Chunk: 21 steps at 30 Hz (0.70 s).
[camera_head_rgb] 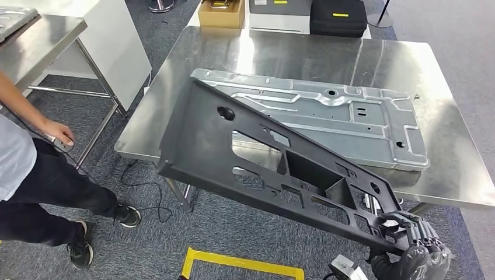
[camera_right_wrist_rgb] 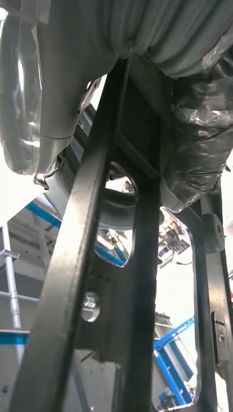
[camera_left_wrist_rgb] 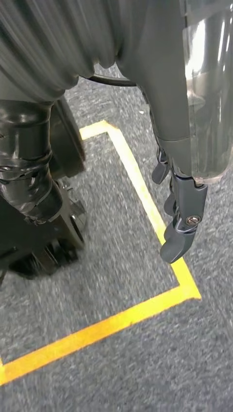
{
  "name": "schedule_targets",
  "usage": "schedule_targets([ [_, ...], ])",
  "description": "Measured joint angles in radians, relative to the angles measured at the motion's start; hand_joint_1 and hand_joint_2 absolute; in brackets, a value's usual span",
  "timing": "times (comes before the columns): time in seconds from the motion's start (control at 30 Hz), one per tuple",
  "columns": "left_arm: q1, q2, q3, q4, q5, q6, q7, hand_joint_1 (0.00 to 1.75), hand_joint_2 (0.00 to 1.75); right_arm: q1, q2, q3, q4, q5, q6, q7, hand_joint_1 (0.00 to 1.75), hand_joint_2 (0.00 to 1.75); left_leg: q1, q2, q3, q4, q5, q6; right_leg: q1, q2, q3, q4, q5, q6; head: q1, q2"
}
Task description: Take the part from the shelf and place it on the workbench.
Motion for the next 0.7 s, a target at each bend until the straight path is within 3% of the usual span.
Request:
schedule_targets([
  [0.03, 0.001, 0.000, 0.000, 0.000, -0.001, 0.000, 0.001, 0.00, 1.75, -0.001, -0.001, -0.001, 0.000, 0.001, 0.000, 0.002, 1.75, 1.75, 0.000, 0.000, -0.031, 0.031, -0.008, -0.001, 0.001, 0.002, 0.009, 0.000, -0.008, 0.000, 0.000, 0.000],
  [0.07, 0.003, 0.000, 0.000, 0.000, -0.003, -0.001, 0.001, 0.00, 1.75, -0.002, -0.003, -0.003, 0.000, 0.003, 0.000, 0.003, 1.75, 1.75, 0.000, 0.000, -0.049, 0.032, 0.005, 0.000, 0.002, 0.004, 0.019, 0.000, -0.016, 0.000, 0.000, 0.000],
  [0.1, 0.004, 0.000, 0.000, 0.000, -0.003, -0.001, 0.002, 0.00, 1.75, -0.003, -0.005, -0.005, -0.001, 0.005, 0.000, 0.004, 1.75, 1.75, -0.001, 0.000, -0.052, -0.001, 0.039, 0.002, 0.003, 0.005, 0.032, 0.000, -0.026, 0.002, 0.000, 0.000],
  [0.17, 0.006, 0.000, 0.000, 0.000, -0.004, -0.001, 0.002, 0.00, 1.75, -0.005, -0.008, -0.008, -0.001, 0.008, 0.000, 0.005, 1.75, 1.75, -0.005, 0.000, -0.031, -0.117, 0.136, 0.013, 0.005, 0.006, 0.059, 0.000, -0.046, 0.006, 0.001, 0.000],
  [0.2, 0.006, 0.000, 0.000, 0.000, -0.004, -0.001, 0.002, 0.00, 1.75, -0.007, -0.009, -0.010, -0.002, 0.008, 0.000, 0.005, 1.75, 1.75, -0.010, 0.001, -0.023, -0.164, 0.159, 0.018, 0.005, 0.006, 0.068, 0.000, -0.054, 0.011, 0.001, 0.000],
  [0.23, 0.005, 0.001, 0.000, 0.000, -0.004, -0.001, 0.003, 0.00, 1.75, -0.009, -0.009, -0.010, -0.002, 0.008, 0.000, 0.006, 1.75, 1.75, -0.014, 0.000, -0.018, -0.192, 0.174, 0.025, 0.005, 0.006, 0.073, -0.002, -0.062, 0.017, 0.000, 0.000],
  [0.37, 0.007, 0.001, 0.000, 0.000, -0.005, -0.001, 0.003, 0.00, 1.75, -0.014, -0.014, -0.013, -0.005, 0.008, 0.000, 0.007, 1.75, 1.75, -0.014, -0.004, 0.018, -0.228, 0.168, 0.047, 0.005, 0.005, 0.088, 0.020, -0.071, 0.039, -0.002, 0.000],
  [0.43, 0.003, 0.000, 0.000, 0.000, -0.006, -0.001, 0.003, 0.00, 1.75, -0.017, -0.018, -0.013, -0.007, 0.008, 0.000, 0.006, 1.75, 1.75, -0.010, -0.004, 0.042, -0.239, 0.162, 0.055, 0.002, 0.003, 0.054, 0.088, -0.101, 0.047, -0.001, 0.000],
  [0.5, 0.000, 0.000, 0.000, 0.000, -0.007, -0.001, 0.003, 0.00, 1.75, -0.020, -0.022, -0.013, -0.009, 0.009, 0.000, 0.007, 1.75, 1.75, -0.010, -0.004, 0.055, -0.241, 0.151, 0.059, -0.001, 0.003, -0.025, 0.198, -0.145, 0.057, -0.001, 0.000],
  [0.53, 0.001, 0.000, 0.000, 0.000, -0.007, -0.001, 0.003, 0.00, 1.75, -0.020, -0.024, -0.013, -0.009, 0.010, 0.000, 0.010, 1.75, 1.75, -0.010, -0.004, 0.062, -0.240, 0.144, 0.059, -0.002, 0.003, -0.063, 0.237, -0.154, 0.061, -0.001, 0.000],
  [0.57, 0.001, 0.000, 0.000, 0.000, -0.007, 0.000, 0.004, 0.00, 1.75, -0.021, -0.026, -0.013, -0.009, 0.011, 0.000, 0.013, 1.75, 1.75, -0.010, -0.005, 0.071, -0.240, 0.136, 0.057, -0.003, 0.003, -0.089, 0.249, -0.145, 0.063, -0.001, 0.000],
  [0.6, 0.002, 0.000, 0.000, 0.000, -0.006, 0.002, 0.006, 0.00, 1.75, -0.021, -0.028, -0.013, -0.009, 0.012, 0.000, 0.017, 1.75, 1.75, -0.010, -0.006, 0.083, -0.240, 0.126, 0.055, -0.004, 0.003, -0.099, 0.229, -0.115, 0.064, -0.001, 0.000],
  [0.67, 0.003, -0.001, 0.000, 0.000, -0.002, 0.013, 0.011, 0.00, 1.75, -0.023, -0.032, -0.013, -0.009, 0.014, 0.000, 0.023, 1.75, 1.75, -0.009, -0.008, 0.108, -0.241, 0.106, 0.049, -0.004, 0.003, -0.084, 0.125, -0.018, 0.059, 0.000, 0.000],
  [0.7, 0.002, -0.002, 0.000, 0.000, -0.001, 0.022, 0.015, 0.00, 1.75, -0.023, -0.033, -0.013, -0.009, 0.015, 0.000, 0.025, 1.75, 1.75, -0.009, -0.008, 0.117, -0.241, 0.098, 0.045, 0.000, 0.002, -0.079, 0.075, 0.016, 0.054, 0.000, 0.000],
])
